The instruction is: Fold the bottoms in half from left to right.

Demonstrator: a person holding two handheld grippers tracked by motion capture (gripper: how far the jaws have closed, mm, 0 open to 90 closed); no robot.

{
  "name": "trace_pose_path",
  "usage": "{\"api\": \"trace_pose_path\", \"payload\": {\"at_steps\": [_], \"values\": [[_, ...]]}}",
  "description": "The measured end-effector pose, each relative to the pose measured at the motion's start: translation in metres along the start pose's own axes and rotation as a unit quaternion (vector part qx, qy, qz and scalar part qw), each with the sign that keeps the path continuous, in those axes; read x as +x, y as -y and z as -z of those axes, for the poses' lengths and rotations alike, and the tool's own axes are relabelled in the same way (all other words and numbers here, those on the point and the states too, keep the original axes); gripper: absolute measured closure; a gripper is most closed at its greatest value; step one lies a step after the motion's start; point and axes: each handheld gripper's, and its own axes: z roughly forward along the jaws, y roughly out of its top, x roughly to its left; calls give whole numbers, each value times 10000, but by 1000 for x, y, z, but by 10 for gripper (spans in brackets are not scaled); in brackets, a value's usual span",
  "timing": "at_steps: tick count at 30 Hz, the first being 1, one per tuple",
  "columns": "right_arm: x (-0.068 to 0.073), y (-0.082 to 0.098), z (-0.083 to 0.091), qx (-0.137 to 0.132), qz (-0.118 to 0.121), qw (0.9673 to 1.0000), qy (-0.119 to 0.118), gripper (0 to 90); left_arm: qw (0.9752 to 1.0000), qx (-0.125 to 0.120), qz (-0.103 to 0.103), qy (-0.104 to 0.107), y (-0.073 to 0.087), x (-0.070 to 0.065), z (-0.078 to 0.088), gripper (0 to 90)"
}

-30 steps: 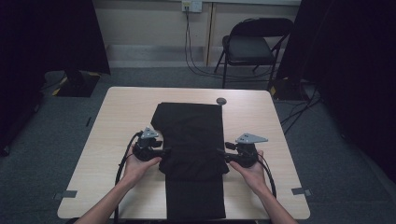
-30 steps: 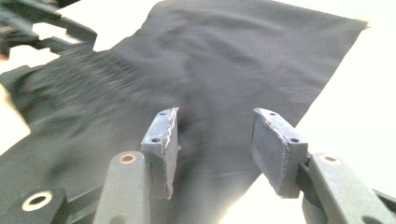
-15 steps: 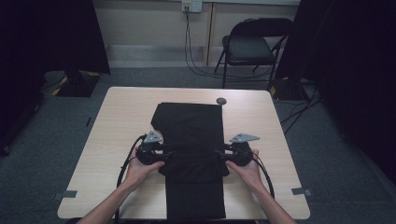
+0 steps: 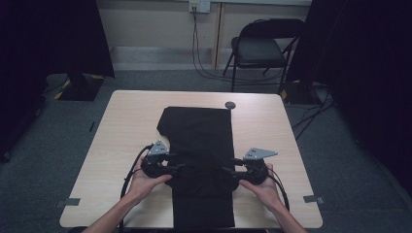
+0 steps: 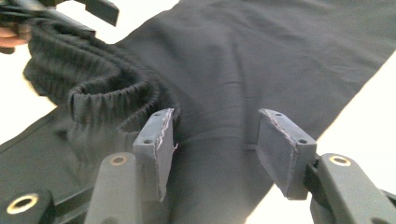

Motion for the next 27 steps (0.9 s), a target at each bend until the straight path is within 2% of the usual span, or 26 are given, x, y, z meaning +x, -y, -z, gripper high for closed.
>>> {"api": "trace_pose_path", "payload": {"at_steps": [2, 3, 5, 10, 13, 16, 17, 18, 19, 20, 22, 23, 24, 25, 26, 27], "values": [[2, 1, 1, 20, 20, 10000, -43, 454, 10000, 21, -34, 47, 0, -2, 0, 423], [5, 3, 3, 40, 43, 9999, -118, 451, 9998, 25, -106, 144, 0, -5, 2, 423], [6, 3, 5, 13, 55, 9998, -183, 446, 9996, 38, -229, 179, 1, -10, 6, 419], [5, -2, 5, -98, 36, 9998, -163, 441, 9987, 82, -390, 323, 4, -22, 11, 408], [11, -8, -5, -75, 121, 9997, -176, 442, 9976, 192, -556, 376, 6, -31, 13, 403], [16, -11, -12, -26, 177, 9997, -177, 443, 9973, 201, -581, 402, 6, -33, 12, 402], [17, -13, -16, 9, 231, 9996, -140, 443, 9972, 201, -602, 397, 6, -33, 12, 400], [17, -15, -22, 28, 231, 9997, 41, 457, 9971, 211, -626, 385, 6, -33, 11, 399], [17, -15, -22, 28, 231, 9997, 41, 457, 9972, 206, -595, 412, 6, -32, 10, 399], [11, -16, -26, 42, 169, 9997, 186, 457, 9973, 209, -575, 417, 6, -32, 10, 399], [6, -16, -26, 46, 102, 9996, 257, 459, 9973, 220, -570, 415, 6, -31, 8, 399], [-3, -13, -27, 89, 13, 9989, 450, 461, 9972, 250, -550, 431, 6, -31, 5, 398], [-7, -11, -28, 140, 9, 9985, 530, 459, 9972, 250, -550, 431, 6, -31, 5, 396], [-7, -11, -28, 140, 9, 9985, 530, 459, 9973, 262, -541, 417, 6, -30, 4, 396], [-11, -9, -29, 225, -18, 9980, 588, 457, 9974, 278, -528, 413, 6, -30, 3, 395], [-13, -3, -31, 390, -38, 9978, 539, 452, 9976, 311, -480, 391, 7, -28, 0, 392]]}}
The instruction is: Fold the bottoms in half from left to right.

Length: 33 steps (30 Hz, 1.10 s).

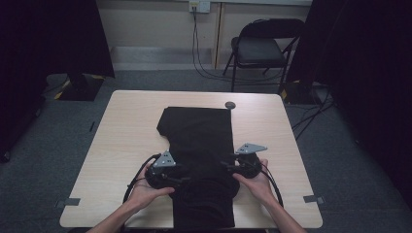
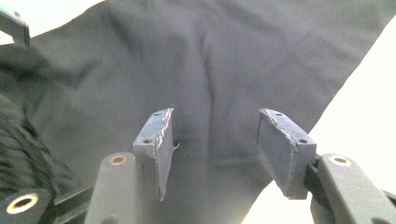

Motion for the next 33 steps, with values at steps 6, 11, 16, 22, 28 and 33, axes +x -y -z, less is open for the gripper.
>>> {"api": "trace_pose_path", "payload": {"at_steps": [6, 11, 16, 22, 28, 33], "values": [[23, 7, 0, 216, 401, 9980, -436, 432, 9998, 31, 157, -147, 0, 7, -6, 385], [37, 8, 8, 123, 490, 9968, -626, 418, 9996, -9, 182, -205, -1, 8, -6, 377], [52, 12, 18, 104, 633, 9939, -893, 407, 9998, 98, -86, -179, 0, -5, -7, 372], [72, 24, 27, 315, 880, 9872, -1296, 399, 9981, 384, -479, 66, 1, -29, -13, 370], [64, 9, 25, -52, 670, 9922, -1046, 388, 9941, 770, -761, 88, 8, -44, -24, 384], [66, 19, 8, 356, 760, 9921, -934, 380, 9943, 814, -642, 255, 9, -39, -24, 383]]}}
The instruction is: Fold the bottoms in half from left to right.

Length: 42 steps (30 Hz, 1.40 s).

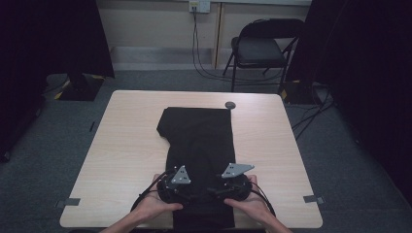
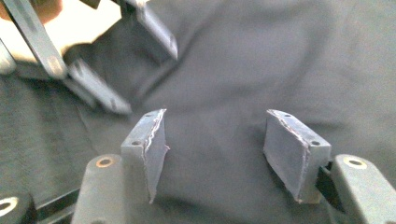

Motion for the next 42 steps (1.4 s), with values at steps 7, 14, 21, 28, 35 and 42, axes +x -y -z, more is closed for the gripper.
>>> {"api": "trace_pose_path", "payload": {"at_steps": [7, 14, 21, 28, 35, 42], "values": [[15, 13, -2, 325, 345, 9987, 171, 395, 9993, -199, 291, -113, -3, 12, 9, 360], [19, 11, 3, 436, 306, 9984, -177, 389, 9961, -341, 647, -492, -4, 38, 11, 373], [-11, -12, 8, -194, -114, 9995, 213, 372, 9958, -52, 554, -726, 1, 52, -5, 376], [-50, -42, -11, -392, -378, 9964, 657, 313, 9955, -157, 597, -722, 3, 47, -7, 381], [-80, -67, -65, -324, -618, 9948, 744, 235, 9975, -82, 479, -516, 3, 38, -5, 397], [-73, -57, -83, -53, -412, 9955, 851, 231, 9977, -147, 542, -376, 0, 40, 6, 417]]}}
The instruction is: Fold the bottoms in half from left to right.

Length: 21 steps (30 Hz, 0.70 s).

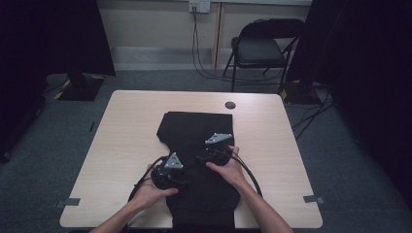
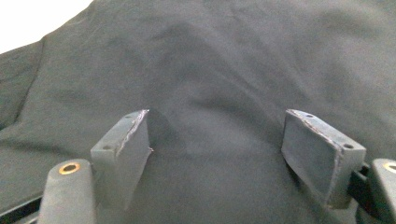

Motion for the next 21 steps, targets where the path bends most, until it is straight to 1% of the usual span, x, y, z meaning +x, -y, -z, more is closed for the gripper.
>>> {"api": "trace_pose_path", "payload": {"at_steps": [1, 2, 3, 4, 6, 7, 9, 10, 11, 12, 13, 14, 15, 16, 17, 18, 19, 20, 21], "values": [[0, 0, 0, 0, 0, 10000, 0, 231, 9999, -91, 49, -60, -1, 2, 3, 417], [4, 3, 3, 1, 16, 10000, 44, 231, 9997, -97, 120, -198, -2, 7, 7, 397], [4, 3, 3, 1, 16, 10000, 44, 231, 9997, -97, 120, -198, -2, 7, 7, 393], [5, 5, 5, -4, 30, 10000, 31, 231, 9994, -133, 208, -247, -2, 11, 8, 393], [8, 9, 9, -19, 53, 10000, 14, 231, 9990, -164, 284, -302, -1, 16, 11, 382], [11, 14, 14, -16, 65, 10000, 5, 231, 9985, -160, 364, -366, 0, 20, 12, 382], [11, 15, 16, -17, 76, 10000, 10, 231, 9984, -162, 387, -383, 0, 22, 12, 382], [13, 17, 18, -18, 56, 10000, 11, 231, 9981, -185, 407, -414, 0, 23, 13, 382], [15, 20, 21, -15, 57, 10000, 14, 231, 9981, -196, 435, -390, 0, 24, 13, 382], [17, 24, 25, -17, 60, 10000, 11, 231, 9979, -224, 442, -410, 0, 25, 13, 380], [19, 26, 27, -16, 55, 10000, 11, 232, 9975, -277, 505, -415, 0, 26, 15, 380], [22, 28, 29, -7, 47, 10000, 26, 232, 9975, -277, 505, -415, 0, 26, 15, 380], [22, 28, 29, -7, 47, 10000, 26, 232, 9974, -279, 476, -459, -1, 27, 16, 380], [24, 30, 32, -6, 49, 10000, 39, 232, 9972, -313, 509, -439, -1, 28, 17, 380], [29, 34, 36, 16, 78, 10000, -12, 232, 9972, -336, 512, -437, -2, 30, 18, 380], [29, 34, 36, 16, 78, 10000, -12, 232, 9968, -365, 520, -476, -3, 31, 20, 380], [31, 35, 38, 14, 82, 10000, -19, 232, 9962, -439, 552, -511, -4, 33, 23, 380], [36, 39, 43, 31, 109, 9999, -71, 231, 9955, -520, 584, -531, -6, 37, 25, 380], [39, 40, 44, 37, 133, 9998, -109, 231, 9951, -533, 585, -591, -7, 39, 27, 380]]}}
